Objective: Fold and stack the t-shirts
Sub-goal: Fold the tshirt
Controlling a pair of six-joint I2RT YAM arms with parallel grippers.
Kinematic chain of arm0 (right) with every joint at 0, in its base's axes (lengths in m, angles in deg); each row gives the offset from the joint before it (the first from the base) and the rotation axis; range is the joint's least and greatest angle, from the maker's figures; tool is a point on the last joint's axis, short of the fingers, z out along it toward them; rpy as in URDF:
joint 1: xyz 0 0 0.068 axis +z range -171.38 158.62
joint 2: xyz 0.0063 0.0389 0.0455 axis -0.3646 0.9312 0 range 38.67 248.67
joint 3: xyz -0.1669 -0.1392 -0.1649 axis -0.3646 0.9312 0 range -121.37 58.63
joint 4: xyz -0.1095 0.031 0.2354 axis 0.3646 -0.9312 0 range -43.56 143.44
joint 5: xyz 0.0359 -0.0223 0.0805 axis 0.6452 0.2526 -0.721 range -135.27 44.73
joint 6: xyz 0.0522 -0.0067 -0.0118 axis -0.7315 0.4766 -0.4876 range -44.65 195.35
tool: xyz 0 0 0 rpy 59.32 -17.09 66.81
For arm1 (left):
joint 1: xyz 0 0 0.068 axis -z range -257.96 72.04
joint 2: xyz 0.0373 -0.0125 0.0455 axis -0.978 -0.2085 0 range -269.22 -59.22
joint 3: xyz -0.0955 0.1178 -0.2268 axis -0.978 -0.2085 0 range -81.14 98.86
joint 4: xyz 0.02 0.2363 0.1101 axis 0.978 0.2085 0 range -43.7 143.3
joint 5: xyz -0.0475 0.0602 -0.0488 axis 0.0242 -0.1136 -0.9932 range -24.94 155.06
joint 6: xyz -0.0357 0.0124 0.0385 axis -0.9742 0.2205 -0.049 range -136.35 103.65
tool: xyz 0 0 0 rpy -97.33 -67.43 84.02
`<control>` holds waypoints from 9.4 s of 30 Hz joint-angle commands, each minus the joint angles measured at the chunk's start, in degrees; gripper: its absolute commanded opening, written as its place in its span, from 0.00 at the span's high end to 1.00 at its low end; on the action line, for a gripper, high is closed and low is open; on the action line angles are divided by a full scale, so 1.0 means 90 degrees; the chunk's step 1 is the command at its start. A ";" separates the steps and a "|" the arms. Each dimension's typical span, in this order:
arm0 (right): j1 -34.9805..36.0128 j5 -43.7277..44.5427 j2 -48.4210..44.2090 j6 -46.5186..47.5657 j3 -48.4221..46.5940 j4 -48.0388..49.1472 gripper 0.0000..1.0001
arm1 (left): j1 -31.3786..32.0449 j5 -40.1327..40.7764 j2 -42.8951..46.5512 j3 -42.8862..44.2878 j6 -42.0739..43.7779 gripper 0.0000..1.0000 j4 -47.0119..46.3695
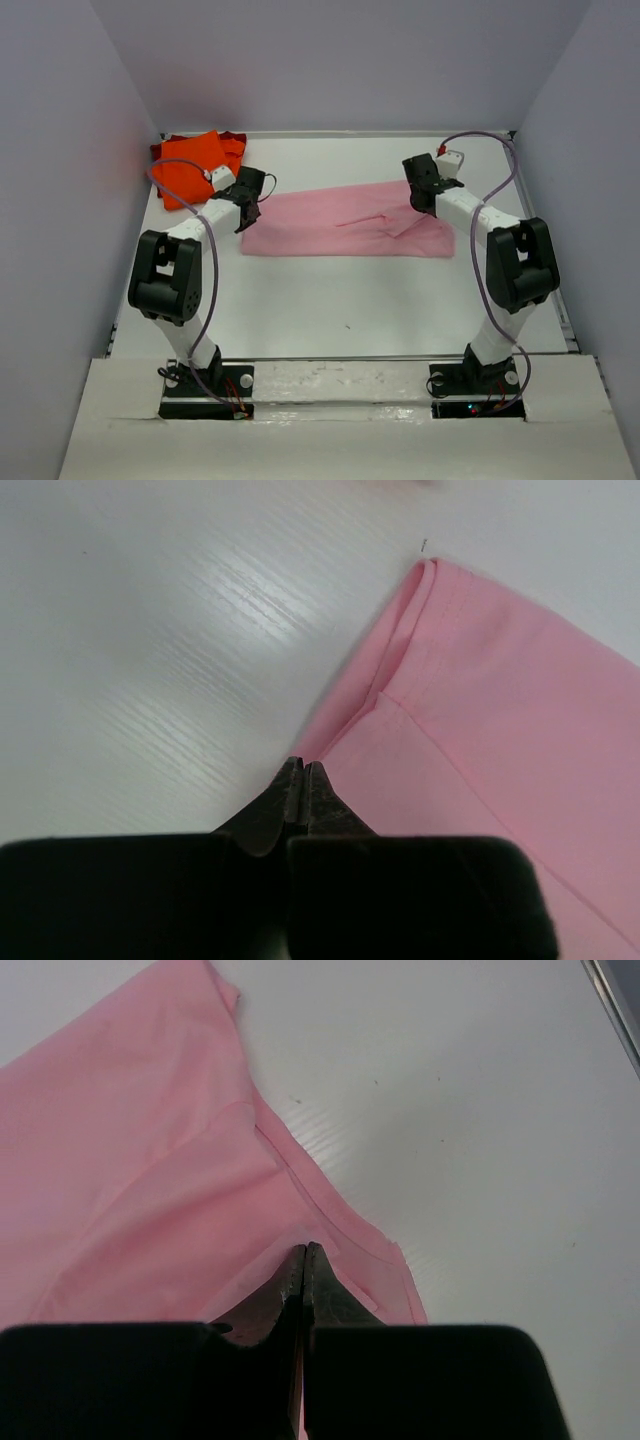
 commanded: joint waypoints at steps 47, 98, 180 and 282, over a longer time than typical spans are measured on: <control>0.0900 -0.2524 0.0384 0.0626 0.0077 0.0211 0.60 | -0.0294 -0.1738 0.1628 0.0865 0.1966 0.90 -0.0396; 0.0959 -0.2788 -0.0260 0.0607 0.0761 0.0142 0.68 | -0.0441 -0.2070 0.1569 0.0855 0.1927 0.90 -0.0396; 0.0891 -0.2446 0.1653 0.1192 -0.1758 -0.0209 0.71 | 0.0253 -0.2295 -0.1819 0.0923 0.1624 0.95 0.0297; -0.1083 -0.4388 0.2358 0.1466 -0.5353 -0.1821 0.27 | 0.0262 -0.1601 0.2624 0.0113 0.2220 0.16 -0.1245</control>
